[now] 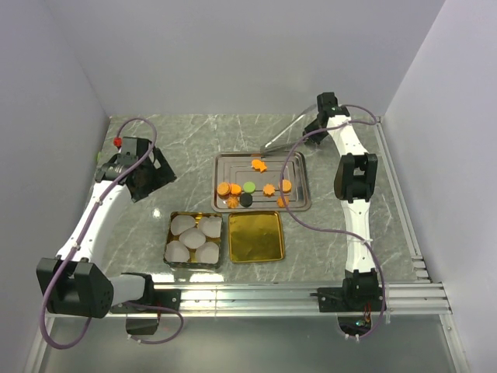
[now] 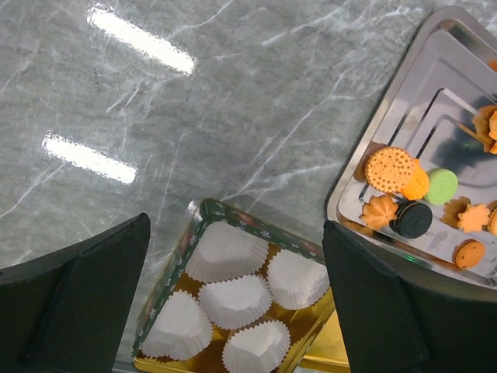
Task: Pack the cookies
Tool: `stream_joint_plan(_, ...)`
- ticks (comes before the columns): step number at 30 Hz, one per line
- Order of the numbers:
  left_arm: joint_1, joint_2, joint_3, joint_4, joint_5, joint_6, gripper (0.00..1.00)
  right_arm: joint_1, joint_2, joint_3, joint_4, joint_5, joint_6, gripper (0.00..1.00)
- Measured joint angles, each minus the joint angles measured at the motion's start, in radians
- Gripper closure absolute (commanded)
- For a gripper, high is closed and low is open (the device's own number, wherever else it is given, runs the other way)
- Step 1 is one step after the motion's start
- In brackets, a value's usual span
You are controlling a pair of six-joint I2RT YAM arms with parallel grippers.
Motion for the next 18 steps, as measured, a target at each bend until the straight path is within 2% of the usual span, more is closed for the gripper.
stream_joint_plan(6,-0.042,-0.009,0.039,-0.037,-0.020,-0.009,0.01,-0.004,-0.004,-0.033,0.035,-0.028,-0.026,1.00)
stream_joint_plan(14,-0.058,-0.025,0.184,-0.053,-0.054,0.003,0.01,-0.022,-0.069,-0.140,0.076,-0.065,-0.061,1.00)
stream_joint_plan(18,-0.060,-0.029,0.239,-0.047,-0.035,0.011,0.01,-0.027,-0.164,-0.237,0.084,-0.090,-0.072,1.00)
